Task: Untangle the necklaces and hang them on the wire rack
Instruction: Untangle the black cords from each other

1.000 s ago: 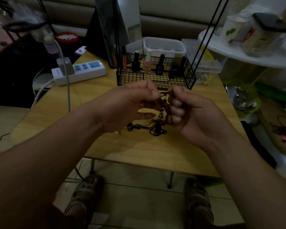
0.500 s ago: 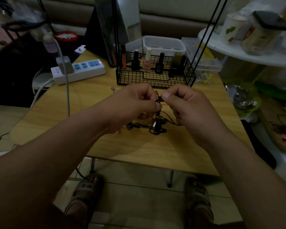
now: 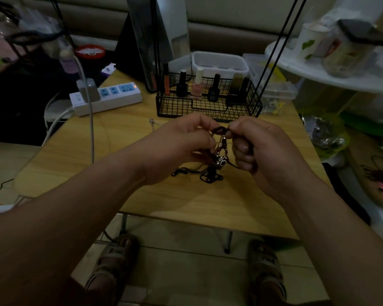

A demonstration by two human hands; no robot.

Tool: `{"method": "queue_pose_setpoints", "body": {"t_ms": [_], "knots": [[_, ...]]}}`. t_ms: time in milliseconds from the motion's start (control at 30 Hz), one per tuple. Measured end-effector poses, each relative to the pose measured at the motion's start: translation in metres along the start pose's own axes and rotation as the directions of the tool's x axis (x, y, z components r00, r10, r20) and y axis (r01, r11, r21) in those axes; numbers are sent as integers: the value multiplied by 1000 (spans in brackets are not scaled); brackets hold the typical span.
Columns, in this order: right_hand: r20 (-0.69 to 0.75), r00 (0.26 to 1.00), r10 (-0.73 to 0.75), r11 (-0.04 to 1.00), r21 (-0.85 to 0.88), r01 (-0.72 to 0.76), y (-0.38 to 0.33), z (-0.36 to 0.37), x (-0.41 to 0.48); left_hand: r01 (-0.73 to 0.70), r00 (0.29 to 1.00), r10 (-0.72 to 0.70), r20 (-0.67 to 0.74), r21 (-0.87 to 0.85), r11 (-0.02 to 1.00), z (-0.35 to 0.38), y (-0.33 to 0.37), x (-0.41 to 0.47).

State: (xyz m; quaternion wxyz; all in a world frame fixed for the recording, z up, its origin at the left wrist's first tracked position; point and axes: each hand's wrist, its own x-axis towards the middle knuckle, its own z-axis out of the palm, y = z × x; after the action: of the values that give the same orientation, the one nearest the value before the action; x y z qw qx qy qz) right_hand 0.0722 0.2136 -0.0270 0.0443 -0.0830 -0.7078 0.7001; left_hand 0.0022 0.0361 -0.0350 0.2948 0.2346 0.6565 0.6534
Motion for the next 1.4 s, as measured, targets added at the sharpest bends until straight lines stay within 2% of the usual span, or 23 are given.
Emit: {"method": "queue_pose_setpoints", "body": {"t_ms": [133, 300, 400, 533, 633, 733, 867, 967, 1067, 1133, 1267, 1400], "knots": [[5, 999, -40, 998, -43, 40, 1, -1, -2, 2, 999, -2, 48, -6, 1000, 0, 0, 0], [6, 993, -120, 975, -185, 119, 0, -4, -5, -33, 999, 34, -12, 8, 999, 0, 6, 0], [38, 984, -173, 941, -288, 176, 0, -5, -4, -78, 996, 86, -36, 198, 977, -1, 7, -3], [53, 980, -193, 894, -403, 198, 3, -6, -4, -94, 990, 134, -50, 476, 874, -1, 6, -6], [66, 978, -196, 860, -468, 204, 4, -5, -4, -97, 983, 171, -72, 583, 806, -2, 3, -5], [48, 984, -172, 894, -413, 177, 3, -7, -3, -80, 982, 168, -85, 619, 781, 1, 2, -6], [35, 991, -129, 936, -326, 134, 0, -6, -3, -58, 974, 174, -143, 590, 805, 0, 2, -6], [-3, 995, -97, 989, -113, 96, -2, -7, -1, -42, 971, 158, -178, 524, 850, -4, 4, -6], [-56, 996, -66, 994, 89, 71, -3, -8, 2, -22, 971, 127, -200, 456, 890, -6, 6, -6], [-51, 997, -62, 994, 92, 66, -2, -7, 2, -38, 967, 147, -208, 450, 892, -5, 4, -6], [-35, 998, -54, 996, 64, 56, -1, -3, 1, -190, 935, 318, -156, 537, 822, 2, 2, -8], [-9, 998, -58, 996, 67, 58, -3, -3, 1, -268, 909, 397, -129, 548, 792, 9, 2, -8]]}}
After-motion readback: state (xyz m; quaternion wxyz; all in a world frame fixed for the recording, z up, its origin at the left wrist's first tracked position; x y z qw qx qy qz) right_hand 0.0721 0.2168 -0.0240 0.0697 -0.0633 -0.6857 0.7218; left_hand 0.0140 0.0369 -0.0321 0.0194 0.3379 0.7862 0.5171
